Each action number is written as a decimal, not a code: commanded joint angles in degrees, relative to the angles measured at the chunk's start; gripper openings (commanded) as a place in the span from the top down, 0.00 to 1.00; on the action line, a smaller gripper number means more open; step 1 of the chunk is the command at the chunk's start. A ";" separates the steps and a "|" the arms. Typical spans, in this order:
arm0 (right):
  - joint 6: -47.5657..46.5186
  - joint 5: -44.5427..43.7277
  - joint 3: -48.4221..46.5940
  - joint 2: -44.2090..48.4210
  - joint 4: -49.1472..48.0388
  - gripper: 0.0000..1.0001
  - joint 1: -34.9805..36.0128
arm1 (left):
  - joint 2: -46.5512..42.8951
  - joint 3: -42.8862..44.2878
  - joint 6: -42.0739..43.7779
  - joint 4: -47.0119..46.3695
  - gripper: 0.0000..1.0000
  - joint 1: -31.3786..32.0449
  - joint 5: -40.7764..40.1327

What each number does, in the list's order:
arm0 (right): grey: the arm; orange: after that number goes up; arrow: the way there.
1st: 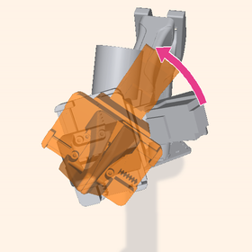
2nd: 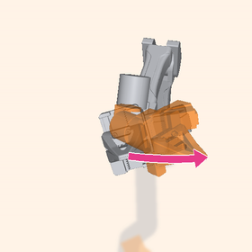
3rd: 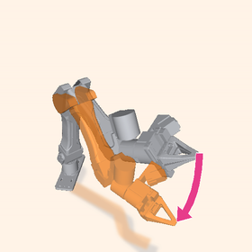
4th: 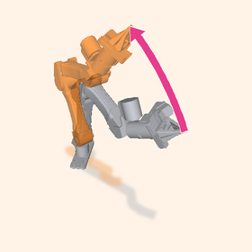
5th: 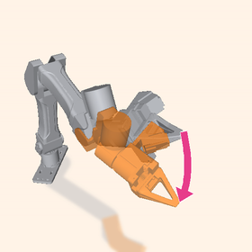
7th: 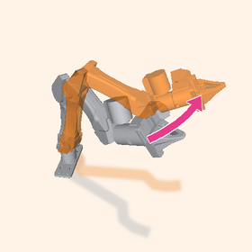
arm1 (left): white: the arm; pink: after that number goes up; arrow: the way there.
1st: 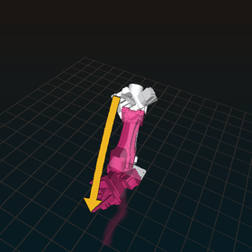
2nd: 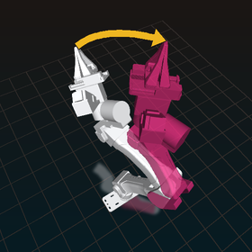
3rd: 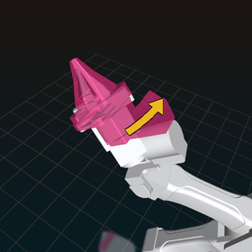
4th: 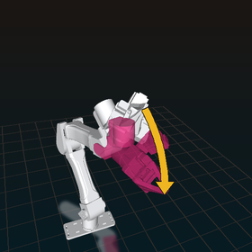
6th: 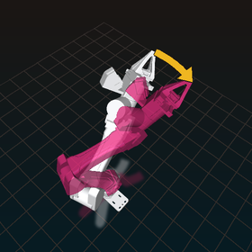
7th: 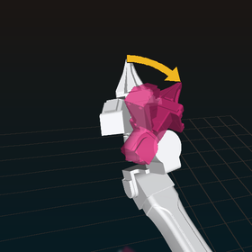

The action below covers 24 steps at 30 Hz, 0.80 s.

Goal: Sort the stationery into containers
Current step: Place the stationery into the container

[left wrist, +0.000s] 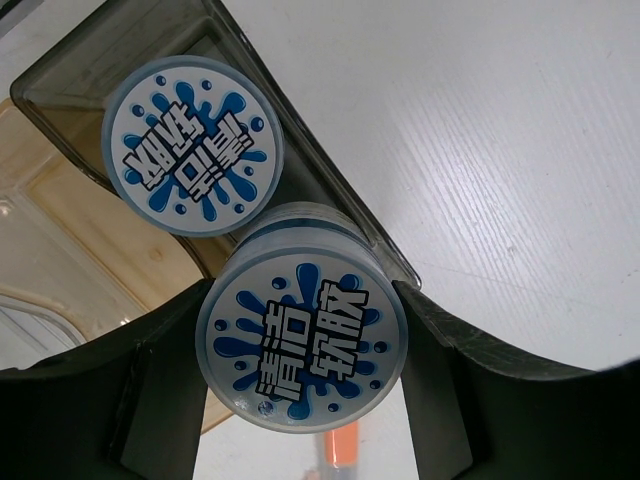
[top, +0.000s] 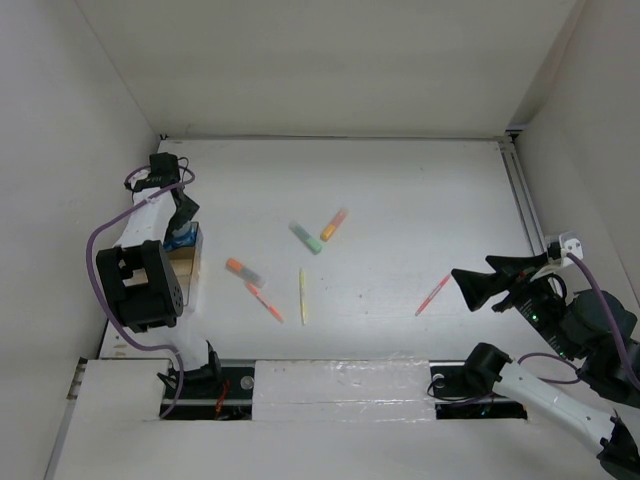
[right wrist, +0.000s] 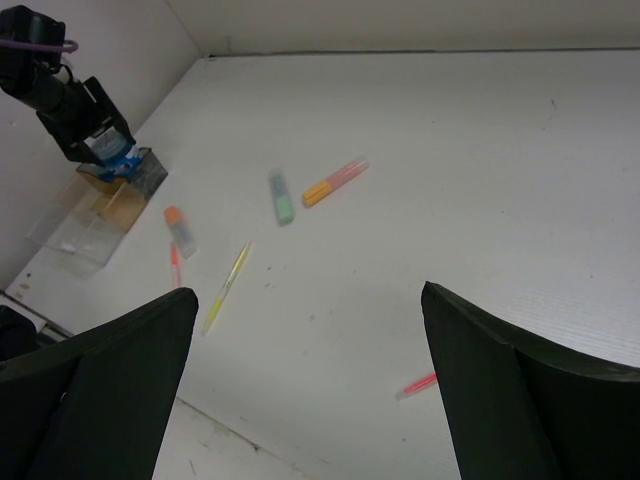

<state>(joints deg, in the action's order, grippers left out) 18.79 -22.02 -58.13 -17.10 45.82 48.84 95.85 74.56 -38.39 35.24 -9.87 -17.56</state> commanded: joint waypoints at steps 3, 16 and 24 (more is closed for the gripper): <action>-0.86 -0.30 -0.06 0.58 -2.49 0.00 0.47 | -1.81 -0.65 0.16 -2.29 0.41 -0.41 0.86; -0.86 -0.83 -0.06 0.06 -2.49 0.00 0.47 | -3.83 -0.12 0.16 -2.29 0.08 1.51 0.34; -0.86 -0.83 -0.06 -1.09 -2.49 0.00 0.47 | -12.87 1.02 3.22 -3.95 0.00 2.84 2.09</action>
<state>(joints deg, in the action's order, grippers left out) 18.79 -22.04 -58.13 -17.12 45.82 48.84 89.67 74.22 -37.23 32.86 -6.76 -15.73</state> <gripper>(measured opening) 0.999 0.993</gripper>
